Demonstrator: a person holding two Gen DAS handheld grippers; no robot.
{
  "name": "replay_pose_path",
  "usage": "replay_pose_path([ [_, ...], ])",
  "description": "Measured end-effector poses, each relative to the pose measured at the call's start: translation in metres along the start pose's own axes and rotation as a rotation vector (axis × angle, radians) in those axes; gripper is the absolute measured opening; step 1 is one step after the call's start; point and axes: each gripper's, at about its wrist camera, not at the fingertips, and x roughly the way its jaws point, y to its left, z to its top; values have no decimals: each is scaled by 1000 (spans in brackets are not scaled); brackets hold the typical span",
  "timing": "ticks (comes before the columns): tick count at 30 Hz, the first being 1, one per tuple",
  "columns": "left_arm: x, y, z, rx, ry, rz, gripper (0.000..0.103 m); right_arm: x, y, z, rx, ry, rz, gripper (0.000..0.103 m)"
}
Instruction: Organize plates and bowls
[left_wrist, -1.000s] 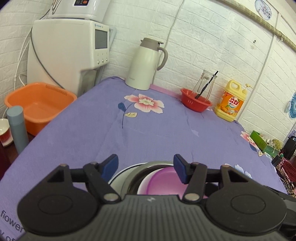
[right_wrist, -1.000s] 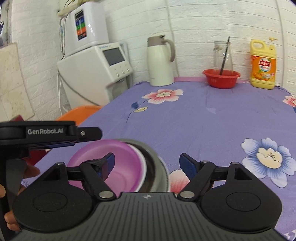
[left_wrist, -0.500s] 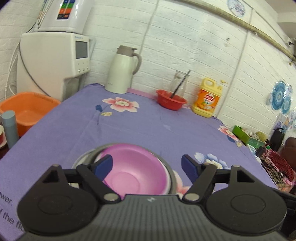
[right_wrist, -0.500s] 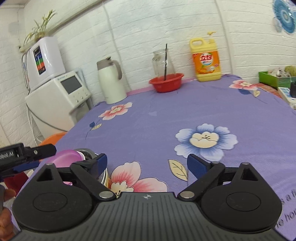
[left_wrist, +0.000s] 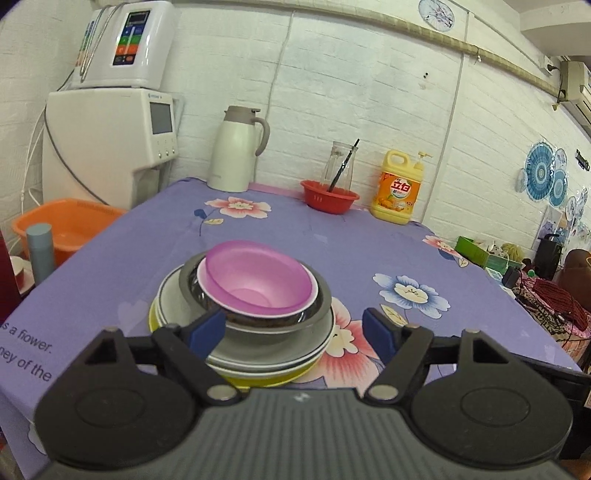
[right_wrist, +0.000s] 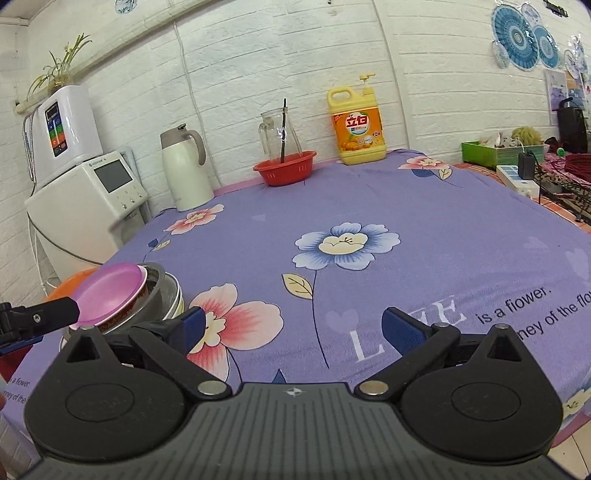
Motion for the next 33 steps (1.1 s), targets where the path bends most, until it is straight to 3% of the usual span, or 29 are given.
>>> replay_pose_path([
  [8, -35, -1, -18, 23, -45, -11, 75, -37, 21, -14, -96, -50, -66, 103],
  [14, -46, -3, -28, 36, -50, -12, 75, -56, 24, -28, -106, -69, -29, 103],
  [22, -41, -9, -35, 72, -25, 7, 75, -40, 14, -50, 22, -16, 9, 103],
  [28, -39, -9, -34, 96, -24, 35, 75, -47, 21, -47, -41, -50, -12, 103],
  [33, -37, -10, -34, 113, -15, 45, 75, -44, 23, -49, -60, -21, 8, 103],
])
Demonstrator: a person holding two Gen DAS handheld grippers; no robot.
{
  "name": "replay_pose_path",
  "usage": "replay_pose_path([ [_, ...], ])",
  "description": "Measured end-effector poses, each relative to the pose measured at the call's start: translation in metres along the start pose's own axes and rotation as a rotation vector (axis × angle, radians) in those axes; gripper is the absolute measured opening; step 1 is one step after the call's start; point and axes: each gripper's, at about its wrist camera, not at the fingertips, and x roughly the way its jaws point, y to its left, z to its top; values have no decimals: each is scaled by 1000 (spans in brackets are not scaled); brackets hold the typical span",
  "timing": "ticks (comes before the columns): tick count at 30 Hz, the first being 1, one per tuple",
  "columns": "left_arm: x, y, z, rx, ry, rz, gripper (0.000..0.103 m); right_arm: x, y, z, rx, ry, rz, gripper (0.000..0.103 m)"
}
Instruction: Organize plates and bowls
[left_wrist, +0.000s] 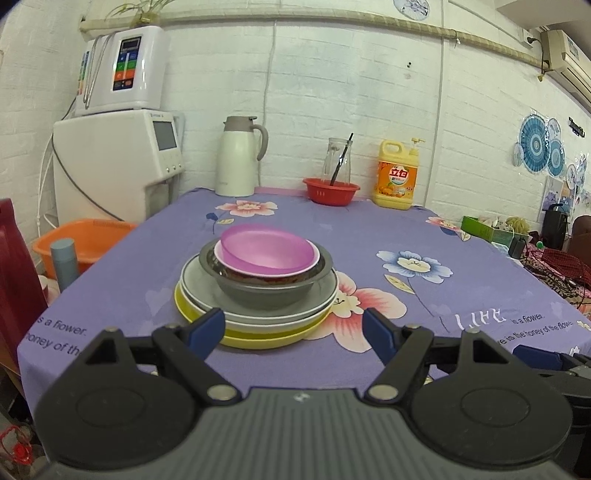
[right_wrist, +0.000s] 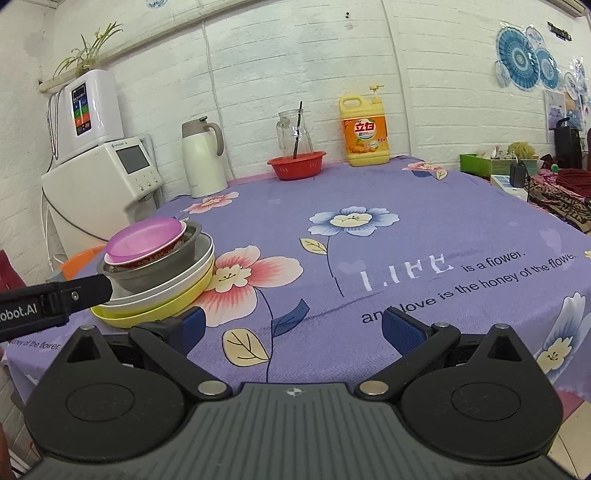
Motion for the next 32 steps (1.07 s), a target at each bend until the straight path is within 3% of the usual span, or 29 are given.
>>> replay_pose_path([
  [23, 8, 2, -3, -10, 37, 4, 74, -2, -1, 0, 13, 15, 20, 103],
  [32, 1, -4, -2, 22, -6, 22, 75, -3, -5, 1, 19, 11, 19, 103],
])
